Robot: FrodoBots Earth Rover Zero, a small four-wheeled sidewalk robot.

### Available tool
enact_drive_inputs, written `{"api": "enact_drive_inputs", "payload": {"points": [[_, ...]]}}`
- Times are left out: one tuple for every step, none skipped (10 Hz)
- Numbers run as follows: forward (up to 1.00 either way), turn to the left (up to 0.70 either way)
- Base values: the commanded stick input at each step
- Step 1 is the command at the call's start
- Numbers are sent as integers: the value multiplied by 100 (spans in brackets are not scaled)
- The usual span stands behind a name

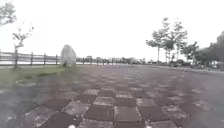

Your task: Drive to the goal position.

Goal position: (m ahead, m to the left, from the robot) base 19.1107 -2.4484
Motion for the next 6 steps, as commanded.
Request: {"api": "enact_drive_inputs", "payload": {"points": [[100, 0], [100, 0], [100, 0], [100, 0], [100, 0], [100, 0]]}}
